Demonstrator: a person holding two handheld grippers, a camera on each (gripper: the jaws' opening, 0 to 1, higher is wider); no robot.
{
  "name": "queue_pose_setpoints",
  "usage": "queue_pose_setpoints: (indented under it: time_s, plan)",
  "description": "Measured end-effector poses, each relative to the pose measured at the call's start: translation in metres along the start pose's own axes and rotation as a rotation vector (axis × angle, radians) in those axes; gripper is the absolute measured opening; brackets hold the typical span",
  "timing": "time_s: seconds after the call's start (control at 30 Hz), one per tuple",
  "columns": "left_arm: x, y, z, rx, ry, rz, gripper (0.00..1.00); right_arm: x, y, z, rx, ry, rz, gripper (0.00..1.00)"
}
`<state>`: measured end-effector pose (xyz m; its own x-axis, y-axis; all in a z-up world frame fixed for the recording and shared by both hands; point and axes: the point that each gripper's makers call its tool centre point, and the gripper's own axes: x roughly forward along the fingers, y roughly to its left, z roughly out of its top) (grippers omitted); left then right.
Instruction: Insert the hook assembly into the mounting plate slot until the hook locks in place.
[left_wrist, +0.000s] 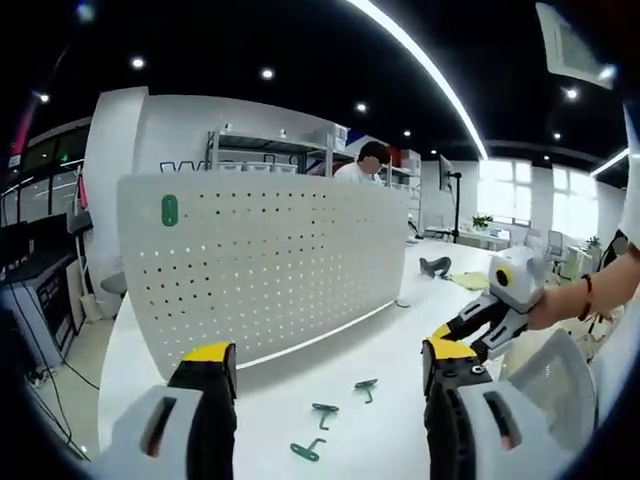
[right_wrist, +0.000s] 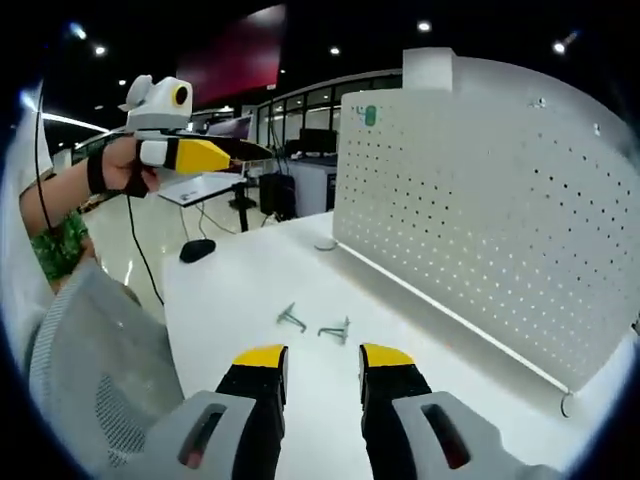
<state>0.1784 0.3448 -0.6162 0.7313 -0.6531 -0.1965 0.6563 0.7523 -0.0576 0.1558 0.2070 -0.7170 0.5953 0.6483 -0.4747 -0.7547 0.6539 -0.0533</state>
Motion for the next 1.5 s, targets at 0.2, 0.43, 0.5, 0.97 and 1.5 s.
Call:
queue_pose_setpoints:
  time_s: [0.2, 0.43, 0.5, 0.97, 1.5]
  plan:
    - [0.001, -0.017, -0.011, -0.025, 0.005, -0.037, 0.78, 0.004, -0.006, -0.008, -0.02, 0.047, 0.003, 0.28]
    - [0.001, -0.03, -0.021, -0.038, 0.02, -0.063, 0.8, 0.01, -0.02, -0.017, -0.022, 0.072, 0.004, 0.28]
    - [0.001, -0.034, -0.024, -0.028, 0.023, -0.067, 0.83, 0.012, -0.024, -0.022, -0.026, 0.098, 0.005, 0.28]
    - [0.003, -0.05, -0.034, -0.051, 0.026, -0.118, 0.92, 0.034, -0.042, -0.046, -0.042, 0.194, 0.006, 0.29]
    - [0.005, -0.05, -0.041, -0.067, 0.04, -0.12, 0.93, 0.065, -0.057, -0.073, -0.039, 0.312, 0.033, 0.27]
